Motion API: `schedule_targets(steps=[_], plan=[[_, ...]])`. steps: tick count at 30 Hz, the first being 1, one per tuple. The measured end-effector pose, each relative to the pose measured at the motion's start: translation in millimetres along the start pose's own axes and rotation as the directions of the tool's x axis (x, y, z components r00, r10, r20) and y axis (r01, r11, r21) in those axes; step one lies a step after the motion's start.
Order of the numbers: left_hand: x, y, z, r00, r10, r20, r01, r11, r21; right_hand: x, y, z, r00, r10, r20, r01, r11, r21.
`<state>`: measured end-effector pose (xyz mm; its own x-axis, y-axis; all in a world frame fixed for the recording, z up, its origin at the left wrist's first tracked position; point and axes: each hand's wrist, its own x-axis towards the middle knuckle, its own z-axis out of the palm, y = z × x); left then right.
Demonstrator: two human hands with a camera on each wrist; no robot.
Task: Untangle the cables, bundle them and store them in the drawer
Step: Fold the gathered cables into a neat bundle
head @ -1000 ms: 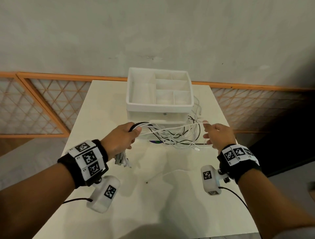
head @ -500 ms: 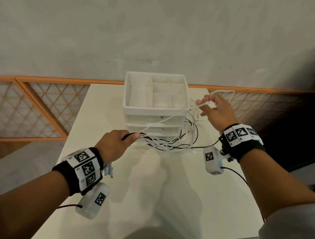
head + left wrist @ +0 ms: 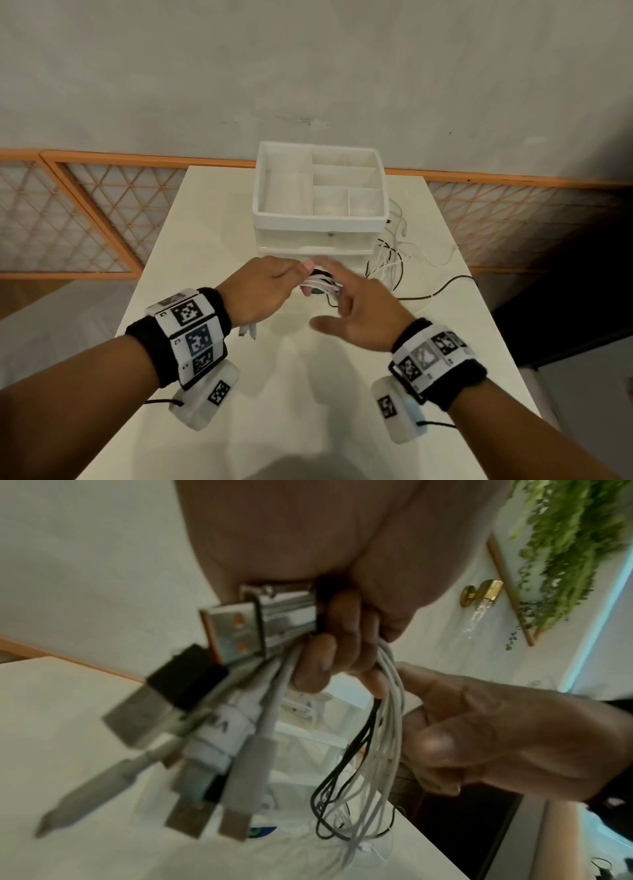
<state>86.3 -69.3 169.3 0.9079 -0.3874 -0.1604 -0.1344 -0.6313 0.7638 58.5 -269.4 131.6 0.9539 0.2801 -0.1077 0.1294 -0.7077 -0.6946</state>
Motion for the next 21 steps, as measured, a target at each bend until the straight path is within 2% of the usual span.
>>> schedule_targets(steps=[2, 5, 6, 7, 8, 9, 10, 12, 13, 15, 17, 19, 21], plan=[[-4, 5, 1, 0.998, 0.038, 0.057, -0.038, 0.999, 0.002, 5, 4, 15, 1.0, 0.019, 0.004, -0.018, 0.995, -0.1], [-13, -6, -2, 0.981, 0.031, 0.194, -0.038, 0.999, 0.033, 9, 35, 10, 0.979, 0.186, 0.084, -0.161, 0.957, -0.24], [-14, -12, -3, 0.97, 0.028, 0.24, -0.043, 0.997, 0.06, 9, 47, 4, 0.975, 0.22, 0.012, -0.212, 0.951, -0.224], [-15, -19, -4, 0.961, 0.029, 0.274, -0.059, 0.993, 0.104, 10, 58, -1, 0.965, 0.231, -0.125, -0.252, 0.947, -0.199], [-15, -27, -3, 0.957, 0.027, 0.29, -0.074, 0.985, 0.153, 10, 69, -4, 0.939, 0.214, -0.271, -0.267, 0.947, -0.178], [-13, -34, -1, 0.959, 0.014, 0.284, -0.074, 0.977, 0.2, 10, 77, -4, 0.908, 0.23, -0.35, -0.304, 0.937, -0.174], [-13, -40, 3, 0.966, -0.008, 0.259, -0.056, 0.969, 0.24, 9, 82, -2, 0.906, 0.274, -0.322, -0.342, 0.923, -0.178], [-11, -51, 12, 0.978, -0.045, 0.205, -0.02, 0.952, 0.306, 4, 81, 9, 0.929, 0.341, -0.146, -0.369, 0.881, -0.294], [-11, -55, 16, 0.978, -0.052, 0.201, -0.017, 0.944, 0.329, 0, 75, 15, 0.945, 0.306, -0.118, -0.328, 0.871, -0.365], [-12, -55, 23, 0.973, -0.033, 0.228, -0.045, 0.944, 0.327, -7, 49, 28, 0.987, 0.099, -0.126, -0.145, 0.886, -0.441], [-13, -45, 29, 0.961, 0.05, 0.271, -0.124, 0.957, 0.262, -7, 18, 42, 0.997, -0.07, -0.045, 0.045, 0.91, -0.413], [-14, -34, 30, 0.953, 0.122, 0.279, -0.178, 0.966, 0.187, -5, 0, 53, 0.989, -0.15, -0.001, 0.148, 0.974, -0.173], [-17, -34, 27, 0.957, 0.122, 0.265, -0.162, 0.977, 0.136, -1, -3, 48, 0.987, -0.115, -0.109, 0.122, 0.99, 0.067]])
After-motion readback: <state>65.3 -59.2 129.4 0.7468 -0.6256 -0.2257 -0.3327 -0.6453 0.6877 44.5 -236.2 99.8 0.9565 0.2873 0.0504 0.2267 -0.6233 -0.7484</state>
